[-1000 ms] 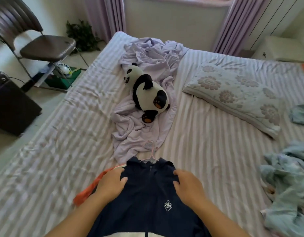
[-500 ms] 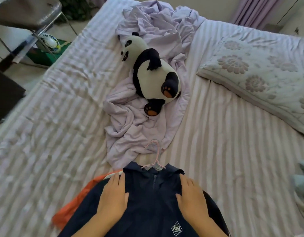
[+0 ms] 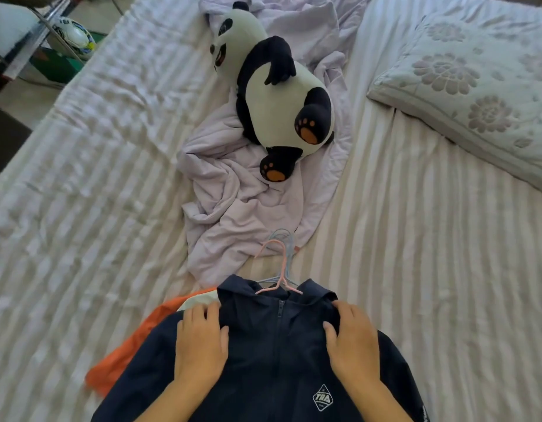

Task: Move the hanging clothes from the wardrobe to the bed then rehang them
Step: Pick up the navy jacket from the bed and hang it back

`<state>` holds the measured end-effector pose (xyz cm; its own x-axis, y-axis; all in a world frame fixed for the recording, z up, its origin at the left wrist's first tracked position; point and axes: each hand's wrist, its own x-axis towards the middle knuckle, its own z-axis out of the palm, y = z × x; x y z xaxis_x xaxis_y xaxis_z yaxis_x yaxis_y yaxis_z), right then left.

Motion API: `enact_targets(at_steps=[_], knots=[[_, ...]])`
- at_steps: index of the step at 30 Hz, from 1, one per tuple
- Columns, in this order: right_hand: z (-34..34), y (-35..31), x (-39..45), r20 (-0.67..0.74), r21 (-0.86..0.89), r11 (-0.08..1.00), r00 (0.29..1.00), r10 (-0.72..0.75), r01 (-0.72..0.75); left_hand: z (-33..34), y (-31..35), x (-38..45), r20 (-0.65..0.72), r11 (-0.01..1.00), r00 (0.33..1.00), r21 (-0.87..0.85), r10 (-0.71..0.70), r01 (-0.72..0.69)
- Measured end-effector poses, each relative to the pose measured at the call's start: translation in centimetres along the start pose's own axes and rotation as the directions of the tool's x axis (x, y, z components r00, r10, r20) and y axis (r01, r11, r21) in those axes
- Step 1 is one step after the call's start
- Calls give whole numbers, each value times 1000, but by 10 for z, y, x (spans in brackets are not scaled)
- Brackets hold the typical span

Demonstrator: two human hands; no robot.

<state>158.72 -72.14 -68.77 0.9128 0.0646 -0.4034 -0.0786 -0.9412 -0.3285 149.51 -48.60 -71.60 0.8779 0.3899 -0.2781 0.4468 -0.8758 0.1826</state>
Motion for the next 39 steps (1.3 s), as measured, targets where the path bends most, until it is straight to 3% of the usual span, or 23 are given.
enact_targets(at_steps=[5, 12, 15, 19, 22, 29, 39], knots=[[1, 8, -20, -72, -25, 999, 997, -39, 37, -6, -1, -16, -69, 996, 997, -90, -27, 21], [-25, 12, -55, -102, 40, 974, 970, -219, 224, -39, 2, -41, -144, 982, 986, -153, 88, -110], [-41, 8, -74, -73, 184, 949, 966, -248, 257, -61, 5, -57, -154, 966, 980, -207, 128, -158], [-77, -8, -103, -81, 397, 894, 978, -192, 208, -96, 12, -82, -52, 913, 993, -391, 108, -120], [-111, -23, -130, -56, 476, 866, 988, -143, 152, -128, 19, -105, -99, 877, 989, -459, 107, -141], [-180, -48, -204, 0, 385, 893, 968, -252, 233, -218, 9, -179, -128, 853, 988, -503, 83, -137], [-227, -58, -307, 30, 317, 830, 870, -493, 459, -298, 1, -324, -130, 803, 983, -596, -128, 25]])
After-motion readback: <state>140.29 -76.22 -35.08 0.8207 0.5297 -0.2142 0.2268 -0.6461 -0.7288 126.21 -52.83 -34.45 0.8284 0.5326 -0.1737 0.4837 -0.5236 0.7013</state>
